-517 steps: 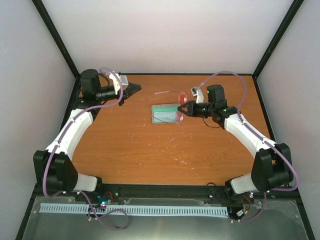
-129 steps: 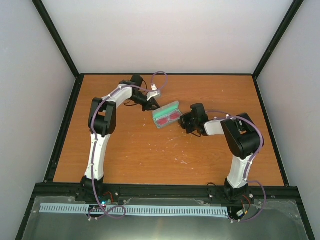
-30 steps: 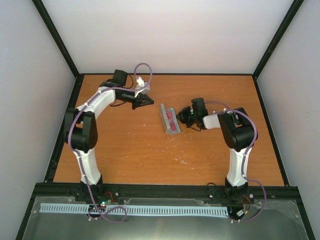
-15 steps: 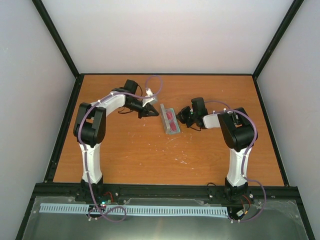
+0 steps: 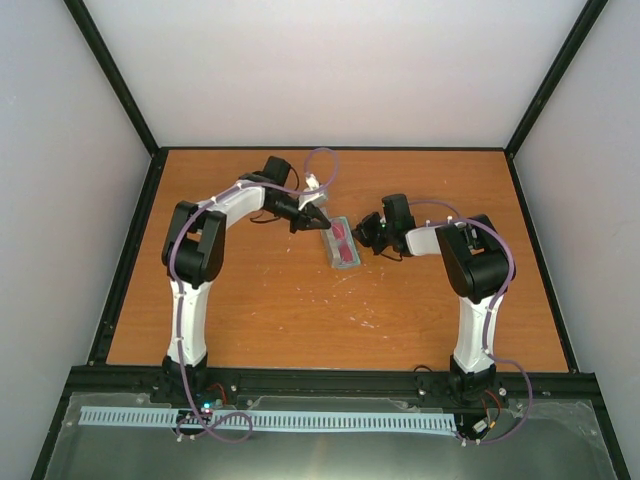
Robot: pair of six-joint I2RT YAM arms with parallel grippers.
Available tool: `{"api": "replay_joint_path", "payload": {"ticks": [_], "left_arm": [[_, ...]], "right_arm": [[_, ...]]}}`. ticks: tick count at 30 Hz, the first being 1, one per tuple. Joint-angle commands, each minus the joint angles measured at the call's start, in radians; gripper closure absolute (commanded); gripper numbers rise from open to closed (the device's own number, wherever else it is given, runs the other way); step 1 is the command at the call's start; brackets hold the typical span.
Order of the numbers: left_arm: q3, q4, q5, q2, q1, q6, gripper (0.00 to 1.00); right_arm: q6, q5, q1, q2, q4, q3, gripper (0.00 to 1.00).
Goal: Organize the sunglasses
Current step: Close the sunglasses case at the center of the board.
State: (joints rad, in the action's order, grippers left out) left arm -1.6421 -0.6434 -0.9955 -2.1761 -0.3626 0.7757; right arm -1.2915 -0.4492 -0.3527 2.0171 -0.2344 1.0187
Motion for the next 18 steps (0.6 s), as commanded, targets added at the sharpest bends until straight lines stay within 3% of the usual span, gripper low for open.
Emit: {"api": "replay_joint_path", "payload": {"ticks": [1,11,18], "left_arm": [[-0.034,0.016,-0.025,-0.035,-0.015,-0.027,0.99],[-0.082,0.015,-0.040,-0.080,-0.021,-0.058,0.99],[0.093,0.086,-0.068,0.145,0.060,-0.045,0.99]], "right_arm": [[0.023,-0.022,0.002,0.016,0.041,-0.005,0.97],[0.020,-0.033,0.003,0.021,0.037,-0.015,0.97],[0.016,-0.045,0.003,0.047,0.034,0.018,0.97]]}}
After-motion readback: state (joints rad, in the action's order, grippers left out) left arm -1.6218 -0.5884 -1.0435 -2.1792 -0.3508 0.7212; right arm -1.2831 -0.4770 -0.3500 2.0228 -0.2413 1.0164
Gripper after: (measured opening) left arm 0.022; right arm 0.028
